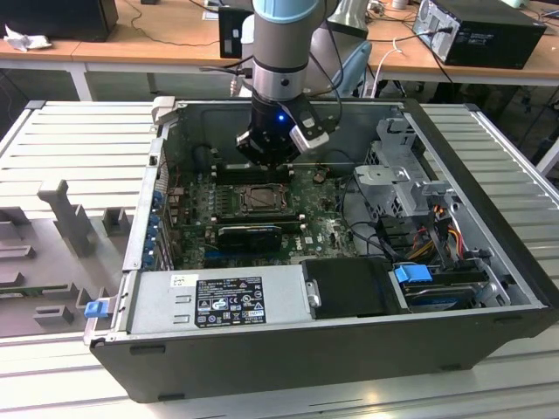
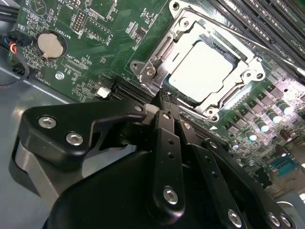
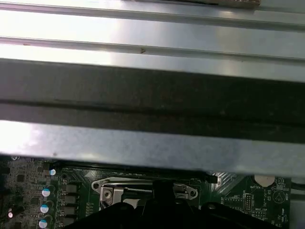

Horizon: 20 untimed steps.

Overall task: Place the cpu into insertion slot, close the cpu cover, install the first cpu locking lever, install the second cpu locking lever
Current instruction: 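Install the first cpu locking lever, then install the second cpu locking lever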

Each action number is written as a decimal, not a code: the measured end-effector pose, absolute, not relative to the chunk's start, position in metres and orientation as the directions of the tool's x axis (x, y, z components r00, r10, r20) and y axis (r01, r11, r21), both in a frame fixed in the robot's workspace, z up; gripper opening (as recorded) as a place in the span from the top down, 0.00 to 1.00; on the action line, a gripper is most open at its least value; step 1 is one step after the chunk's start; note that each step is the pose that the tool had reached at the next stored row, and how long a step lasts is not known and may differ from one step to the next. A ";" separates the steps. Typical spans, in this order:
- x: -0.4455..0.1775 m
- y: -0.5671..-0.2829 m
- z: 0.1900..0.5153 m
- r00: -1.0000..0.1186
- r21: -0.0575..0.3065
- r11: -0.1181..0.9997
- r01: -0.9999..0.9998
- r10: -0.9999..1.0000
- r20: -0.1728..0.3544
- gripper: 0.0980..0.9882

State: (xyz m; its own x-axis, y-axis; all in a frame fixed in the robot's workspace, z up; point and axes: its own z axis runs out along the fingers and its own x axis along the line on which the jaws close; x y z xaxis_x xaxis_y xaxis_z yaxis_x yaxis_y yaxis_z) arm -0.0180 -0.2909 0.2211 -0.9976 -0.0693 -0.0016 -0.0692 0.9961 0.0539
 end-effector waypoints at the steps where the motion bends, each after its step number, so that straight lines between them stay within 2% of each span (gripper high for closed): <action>1: -0.018 -0.291 0.221 -0.998 0.054 0.996 -0.069 -0.069 -0.002 0.99; 20: -0.017 -0.304 0.225 -0.998 0.054 0.996 -0.069 -0.069 -0.002 0.99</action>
